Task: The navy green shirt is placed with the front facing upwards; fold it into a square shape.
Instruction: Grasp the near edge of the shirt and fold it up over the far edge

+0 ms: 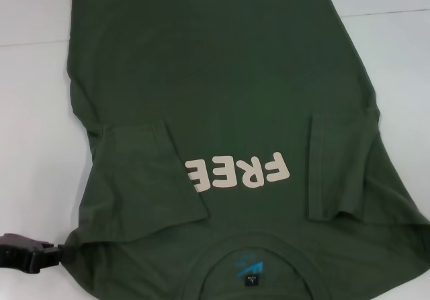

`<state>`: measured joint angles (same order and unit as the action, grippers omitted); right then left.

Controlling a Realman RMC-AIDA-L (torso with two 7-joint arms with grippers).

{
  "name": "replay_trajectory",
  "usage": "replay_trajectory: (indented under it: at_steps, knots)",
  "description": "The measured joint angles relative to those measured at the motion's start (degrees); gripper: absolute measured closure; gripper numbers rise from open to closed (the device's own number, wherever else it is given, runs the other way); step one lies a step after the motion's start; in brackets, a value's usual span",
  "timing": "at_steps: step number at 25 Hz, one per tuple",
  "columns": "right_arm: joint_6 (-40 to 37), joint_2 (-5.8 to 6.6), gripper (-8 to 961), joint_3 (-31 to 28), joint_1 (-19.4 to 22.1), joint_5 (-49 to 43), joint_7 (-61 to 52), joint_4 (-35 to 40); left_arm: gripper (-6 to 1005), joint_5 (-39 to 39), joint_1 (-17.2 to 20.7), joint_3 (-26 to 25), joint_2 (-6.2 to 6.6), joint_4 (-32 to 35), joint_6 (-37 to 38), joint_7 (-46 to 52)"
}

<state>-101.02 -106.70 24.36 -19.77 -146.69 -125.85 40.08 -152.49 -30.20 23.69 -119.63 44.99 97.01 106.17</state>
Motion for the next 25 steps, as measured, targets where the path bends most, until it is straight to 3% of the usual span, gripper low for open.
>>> replay_trajectory:
  at_steps: [6,11,19,25]
  knots:
    - [0.35,-0.02,447,1.58,-0.46,-0.01,-0.94,0.18,983,0.00,-0.03,-0.04,0.01,0.00,-0.24,0.00]
    - [0.46,-0.08,665,1.58,-0.65,-0.01,-1.16,0.57,983,0.00,-0.08,-0.13,0.08,0.00,-0.57,0.00]
    - [0.89,-0.09,891,1.92,-0.74,0.00,-0.92,0.60,984,0.07,-0.38,-0.14,0.11,0.00,-0.69,0.00]
    - [0.24,-0.09,895,2.41,-0.71,0.00,1.00,0.12,984,0.10,-0.28,-0.39,0.43,0.01,-0.12,-0.08]
